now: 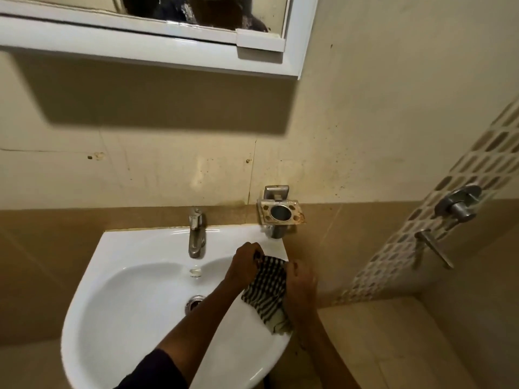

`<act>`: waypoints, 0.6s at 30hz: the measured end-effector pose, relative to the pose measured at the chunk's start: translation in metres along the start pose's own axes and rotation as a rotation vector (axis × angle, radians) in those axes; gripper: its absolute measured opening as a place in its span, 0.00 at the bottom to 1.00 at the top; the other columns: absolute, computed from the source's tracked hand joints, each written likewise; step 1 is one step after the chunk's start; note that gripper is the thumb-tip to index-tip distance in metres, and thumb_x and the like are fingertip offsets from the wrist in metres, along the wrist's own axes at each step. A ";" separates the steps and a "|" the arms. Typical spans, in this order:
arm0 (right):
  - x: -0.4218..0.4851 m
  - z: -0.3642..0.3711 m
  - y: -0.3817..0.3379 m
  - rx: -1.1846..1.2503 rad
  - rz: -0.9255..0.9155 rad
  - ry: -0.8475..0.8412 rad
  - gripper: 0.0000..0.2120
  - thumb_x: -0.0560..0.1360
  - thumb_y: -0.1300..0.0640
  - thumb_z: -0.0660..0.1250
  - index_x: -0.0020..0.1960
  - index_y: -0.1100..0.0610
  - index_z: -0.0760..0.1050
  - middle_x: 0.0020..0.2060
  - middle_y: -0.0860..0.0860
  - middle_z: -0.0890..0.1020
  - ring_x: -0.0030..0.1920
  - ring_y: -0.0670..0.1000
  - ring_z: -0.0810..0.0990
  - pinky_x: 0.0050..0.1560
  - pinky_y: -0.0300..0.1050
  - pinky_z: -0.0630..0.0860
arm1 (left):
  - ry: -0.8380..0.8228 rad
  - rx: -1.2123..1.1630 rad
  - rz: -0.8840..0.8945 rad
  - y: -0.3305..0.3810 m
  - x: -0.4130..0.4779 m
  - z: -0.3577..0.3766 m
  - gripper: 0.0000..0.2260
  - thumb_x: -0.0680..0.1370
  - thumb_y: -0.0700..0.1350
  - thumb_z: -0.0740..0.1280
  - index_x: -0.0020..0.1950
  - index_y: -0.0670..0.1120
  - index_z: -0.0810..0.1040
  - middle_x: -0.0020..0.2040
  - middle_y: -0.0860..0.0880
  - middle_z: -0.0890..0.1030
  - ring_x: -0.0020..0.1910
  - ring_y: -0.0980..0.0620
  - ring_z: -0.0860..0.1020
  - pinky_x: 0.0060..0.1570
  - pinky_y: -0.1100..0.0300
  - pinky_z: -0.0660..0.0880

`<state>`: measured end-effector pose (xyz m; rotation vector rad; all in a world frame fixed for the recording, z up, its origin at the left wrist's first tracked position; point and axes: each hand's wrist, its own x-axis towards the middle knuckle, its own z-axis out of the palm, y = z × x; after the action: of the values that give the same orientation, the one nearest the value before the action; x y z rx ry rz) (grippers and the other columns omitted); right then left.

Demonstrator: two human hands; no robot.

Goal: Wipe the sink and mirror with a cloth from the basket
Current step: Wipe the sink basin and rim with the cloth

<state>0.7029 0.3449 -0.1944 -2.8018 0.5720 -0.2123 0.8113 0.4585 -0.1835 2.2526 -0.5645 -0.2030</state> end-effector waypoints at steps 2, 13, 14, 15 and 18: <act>-0.006 0.023 -0.006 0.109 -0.055 0.057 0.21 0.71 0.58 0.65 0.63 0.59 0.68 0.55 0.60 0.80 0.53 0.61 0.81 0.52 0.53 0.80 | -0.001 0.006 -0.001 -0.002 0.008 0.006 0.04 0.75 0.36 0.63 0.46 0.40 0.78 0.47 0.41 0.80 0.43 0.52 0.75 0.38 0.75 0.64; 0.065 0.062 -0.022 -0.025 0.154 -0.001 0.34 0.74 0.37 0.58 0.64 0.65 0.71 0.54 0.68 0.79 0.50 0.67 0.80 0.48 0.60 0.79 | 0.072 0.216 0.367 -0.007 -0.009 -0.017 0.12 0.73 0.38 0.64 0.56 0.43 0.76 0.53 0.45 0.81 0.51 0.46 0.79 0.48 0.59 0.76; 0.077 0.065 -0.023 -0.003 0.155 0.005 0.33 0.75 0.38 0.58 0.64 0.65 0.70 0.54 0.68 0.79 0.50 0.67 0.80 0.47 0.59 0.79 | 0.080 0.276 0.443 -0.016 -0.016 -0.021 0.16 0.70 0.36 0.66 0.57 0.45 0.75 0.53 0.47 0.81 0.52 0.47 0.79 0.50 0.59 0.77; 0.089 0.072 -0.024 0.008 0.164 0.017 0.33 0.76 0.38 0.54 0.64 0.66 0.70 0.55 0.68 0.79 0.51 0.68 0.80 0.48 0.59 0.78 | 0.067 0.340 0.518 -0.025 -0.024 -0.025 0.19 0.69 0.35 0.67 0.58 0.46 0.74 0.55 0.48 0.81 0.55 0.48 0.79 0.53 0.59 0.77; 0.117 0.084 -0.043 0.064 0.208 0.074 0.35 0.79 0.39 0.42 0.52 0.65 0.77 0.53 0.67 0.80 0.56 0.67 0.78 0.61 0.61 0.70 | 0.078 0.549 0.665 -0.046 -0.045 -0.043 0.21 0.72 0.41 0.62 0.65 0.48 0.70 0.64 0.49 0.77 0.65 0.49 0.71 0.67 0.54 0.68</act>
<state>0.8416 0.3553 -0.2514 -2.6578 0.8527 -0.2870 0.8008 0.5350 -0.1897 2.4126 -1.4158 0.4220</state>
